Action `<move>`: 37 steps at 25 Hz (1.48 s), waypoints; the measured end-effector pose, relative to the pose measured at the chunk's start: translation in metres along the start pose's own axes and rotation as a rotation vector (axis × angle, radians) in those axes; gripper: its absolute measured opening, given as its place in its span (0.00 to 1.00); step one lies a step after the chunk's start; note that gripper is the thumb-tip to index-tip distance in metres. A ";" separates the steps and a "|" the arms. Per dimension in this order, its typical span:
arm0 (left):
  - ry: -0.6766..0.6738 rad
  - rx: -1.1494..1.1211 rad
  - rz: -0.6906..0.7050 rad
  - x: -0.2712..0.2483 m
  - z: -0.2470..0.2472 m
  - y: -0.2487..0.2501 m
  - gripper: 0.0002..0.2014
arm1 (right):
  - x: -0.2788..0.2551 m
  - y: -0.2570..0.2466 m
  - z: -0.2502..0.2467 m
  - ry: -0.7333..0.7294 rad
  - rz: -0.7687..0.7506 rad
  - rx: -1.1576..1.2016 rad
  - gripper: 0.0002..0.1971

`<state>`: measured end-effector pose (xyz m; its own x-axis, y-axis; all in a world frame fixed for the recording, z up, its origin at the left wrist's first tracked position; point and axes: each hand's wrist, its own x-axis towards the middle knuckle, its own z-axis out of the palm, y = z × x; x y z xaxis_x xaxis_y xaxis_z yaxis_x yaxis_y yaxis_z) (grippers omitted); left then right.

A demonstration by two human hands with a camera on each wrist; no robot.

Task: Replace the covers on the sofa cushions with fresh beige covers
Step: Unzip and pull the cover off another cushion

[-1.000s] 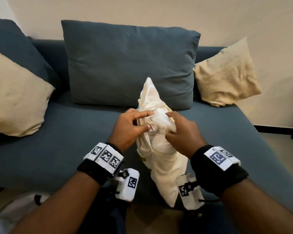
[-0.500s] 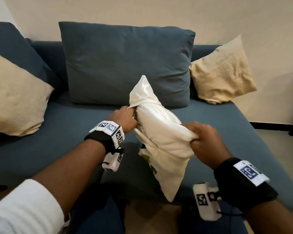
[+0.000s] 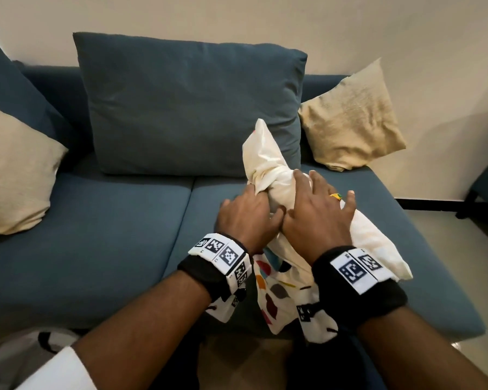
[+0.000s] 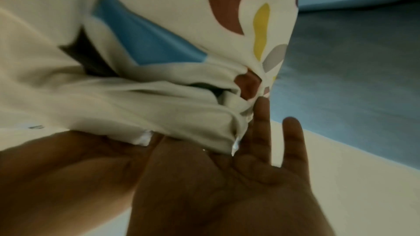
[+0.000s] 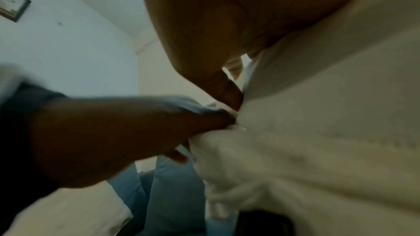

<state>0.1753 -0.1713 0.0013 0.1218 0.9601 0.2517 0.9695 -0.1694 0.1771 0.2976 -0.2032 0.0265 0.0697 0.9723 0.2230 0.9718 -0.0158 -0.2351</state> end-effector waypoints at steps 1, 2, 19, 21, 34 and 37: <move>0.099 0.043 0.059 -0.005 0.000 0.000 0.21 | 0.004 -0.001 0.005 0.022 0.013 -0.032 0.35; 0.197 0.071 0.136 -0.008 0.000 -0.001 0.21 | 0.006 -0.001 0.011 0.075 0.001 -0.074 0.33; -0.013 0.164 0.308 0.098 -0.028 -0.036 0.14 | 0.006 0.008 0.016 0.163 -0.254 0.067 0.12; -0.175 -0.019 0.217 0.116 -0.034 -0.045 0.15 | 0.004 0.020 0.017 0.181 -0.301 0.150 0.09; -0.297 -1.041 0.292 0.070 0.033 -0.045 0.29 | 0.001 0.062 -0.010 0.007 -0.096 0.081 0.51; -0.393 -1.058 0.343 0.065 0.036 -0.030 0.28 | 0.012 0.044 -0.021 -0.076 -0.094 -0.003 0.36</move>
<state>0.1619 -0.0960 -0.0220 0.5780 0.7999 0.1617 0.2367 -0.3540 0.9048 0.3459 -0.1971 0.0387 -0.0392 0.9844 0.1713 0.9739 0.0760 -0.2141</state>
